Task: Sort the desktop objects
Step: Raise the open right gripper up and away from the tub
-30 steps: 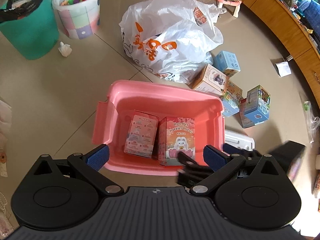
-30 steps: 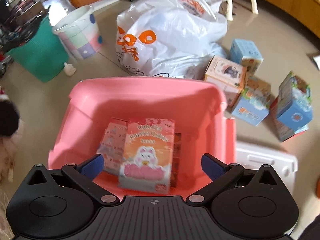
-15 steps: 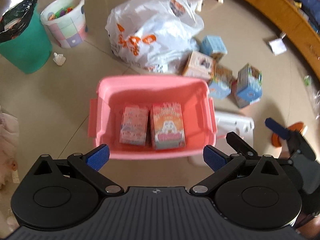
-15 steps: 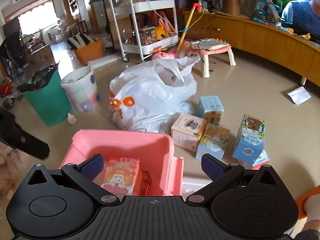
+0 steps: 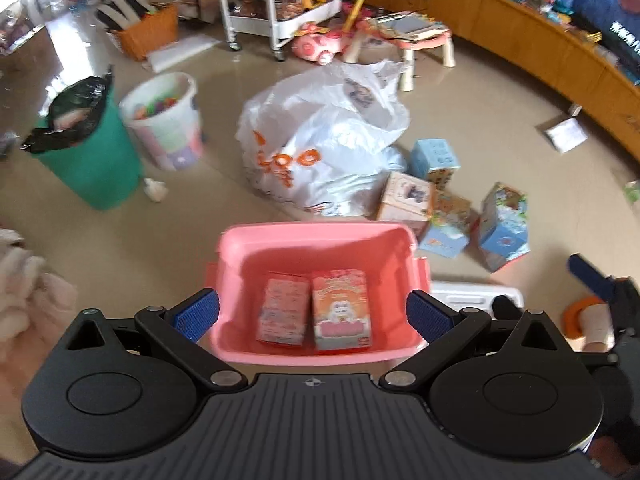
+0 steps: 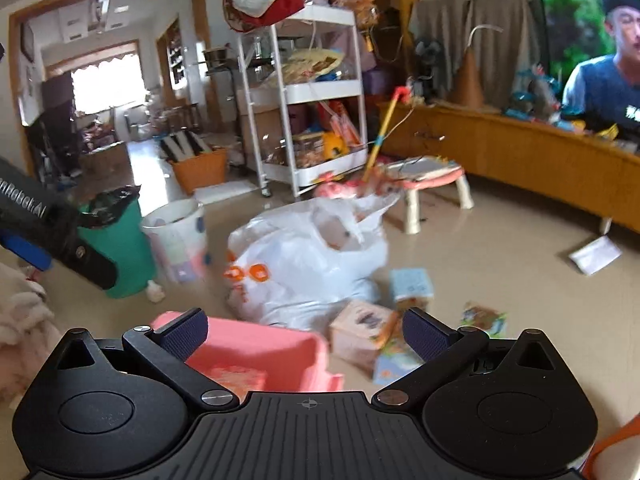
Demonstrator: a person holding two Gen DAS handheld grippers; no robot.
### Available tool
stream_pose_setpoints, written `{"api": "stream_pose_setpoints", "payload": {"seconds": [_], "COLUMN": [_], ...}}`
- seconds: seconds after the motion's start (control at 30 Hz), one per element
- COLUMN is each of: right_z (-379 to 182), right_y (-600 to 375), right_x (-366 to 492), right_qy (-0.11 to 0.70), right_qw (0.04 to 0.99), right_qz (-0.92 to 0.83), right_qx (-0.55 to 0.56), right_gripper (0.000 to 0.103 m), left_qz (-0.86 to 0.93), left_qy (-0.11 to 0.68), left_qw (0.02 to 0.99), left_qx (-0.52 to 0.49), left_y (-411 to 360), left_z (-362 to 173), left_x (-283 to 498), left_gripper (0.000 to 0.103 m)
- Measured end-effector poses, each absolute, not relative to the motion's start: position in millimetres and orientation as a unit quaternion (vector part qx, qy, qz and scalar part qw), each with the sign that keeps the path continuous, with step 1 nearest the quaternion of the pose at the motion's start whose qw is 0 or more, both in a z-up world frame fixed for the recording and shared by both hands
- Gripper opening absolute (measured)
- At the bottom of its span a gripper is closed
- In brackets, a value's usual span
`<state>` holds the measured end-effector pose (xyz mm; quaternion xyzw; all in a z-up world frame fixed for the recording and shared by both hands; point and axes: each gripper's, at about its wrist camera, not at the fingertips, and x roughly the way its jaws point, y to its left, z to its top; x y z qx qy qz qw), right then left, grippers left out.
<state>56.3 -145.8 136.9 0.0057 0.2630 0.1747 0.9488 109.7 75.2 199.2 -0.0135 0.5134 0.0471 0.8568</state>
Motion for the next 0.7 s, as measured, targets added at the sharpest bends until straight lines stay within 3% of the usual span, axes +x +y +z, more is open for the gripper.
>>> {"api": "stream_pose_setpoints", "payload": {"seconds": [0.2, 0.7], "right_z": [138, 101], "right_y": [-162, -177], "right_x": [64, 66], "right_qy": [0.295, 0.327], "right_qw": [0.944, 0.933], "right_qz": [0.149, 0.138], "right_qx": [0.004, -0.052], "right_gripper": [0.103, 0.103], "left_qz": [0.004, 0.024], "left_qy": [0.505, 0.523], "left_qw": [0.852, 0.845], "left_qx": [-0.134, -0.109], "left_y": [85, 73], "left_z": [193, 154], "left_x": [107, 111], "left_gripper": [0.102, 0.102]}}
